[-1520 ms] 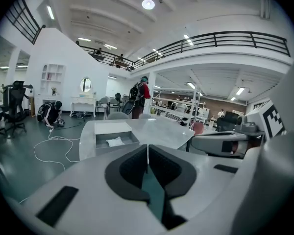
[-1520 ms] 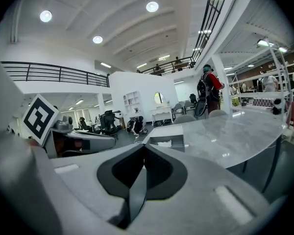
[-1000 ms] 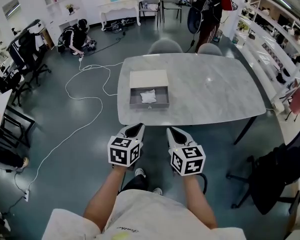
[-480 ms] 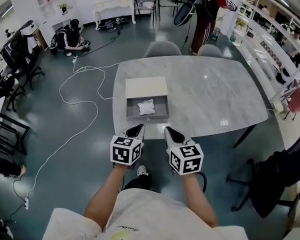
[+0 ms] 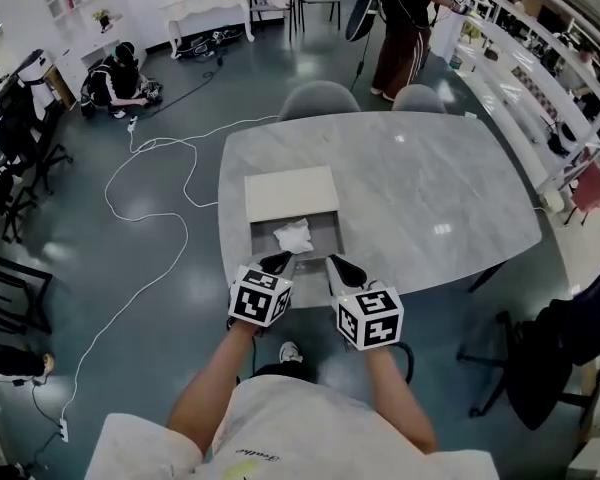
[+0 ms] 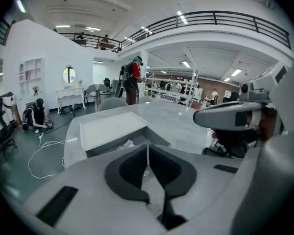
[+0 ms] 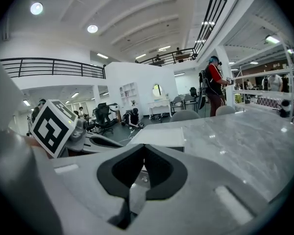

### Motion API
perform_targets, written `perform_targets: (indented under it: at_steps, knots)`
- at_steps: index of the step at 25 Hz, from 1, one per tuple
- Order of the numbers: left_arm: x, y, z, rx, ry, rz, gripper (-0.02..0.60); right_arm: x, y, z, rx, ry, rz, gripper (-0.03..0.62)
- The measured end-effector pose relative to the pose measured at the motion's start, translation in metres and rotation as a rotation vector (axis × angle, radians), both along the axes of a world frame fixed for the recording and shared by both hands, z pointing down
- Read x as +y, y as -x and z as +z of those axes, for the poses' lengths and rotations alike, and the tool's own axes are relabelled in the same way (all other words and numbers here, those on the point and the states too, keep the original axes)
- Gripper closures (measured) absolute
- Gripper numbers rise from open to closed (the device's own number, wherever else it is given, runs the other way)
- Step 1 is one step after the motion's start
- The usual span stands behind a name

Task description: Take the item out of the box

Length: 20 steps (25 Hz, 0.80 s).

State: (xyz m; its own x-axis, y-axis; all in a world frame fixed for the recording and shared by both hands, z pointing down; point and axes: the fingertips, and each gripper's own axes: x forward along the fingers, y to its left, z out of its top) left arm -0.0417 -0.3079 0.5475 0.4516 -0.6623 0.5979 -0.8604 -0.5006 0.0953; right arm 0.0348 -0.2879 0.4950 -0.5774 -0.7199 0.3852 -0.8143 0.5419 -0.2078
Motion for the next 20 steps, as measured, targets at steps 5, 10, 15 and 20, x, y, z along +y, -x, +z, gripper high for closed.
perform_targets:
  at_steps: [5, 10, 15, 20]
  knots:
    - [-0.025, 0.0, 0.019, -0.076, 0.036, 0.103, 0.563, -0.026, 0.011, 0.008, 0.007, 0.019, 0.02, 0.589]
    - [-0.04, 0.002, 0.035, -0.112, 0.082, 0.195, 0.563, -0.045, 0.019, 0.012, 0.017, 0.03, 0.048, 0.589]
    - [-0.05, -0.005, 0.052, -0.161, 0.092, 0.309, 0.563, -0.058, 0.021, 0.019, 0.031, 0.042, 0.076, 0.589]
    - [-0.059, -0.01, 0.062, -0.2, 0.101, 0.374, 0.561, -0.067, 0.019, 0.024, 0.041, 0.055, 0.099, 0.589]
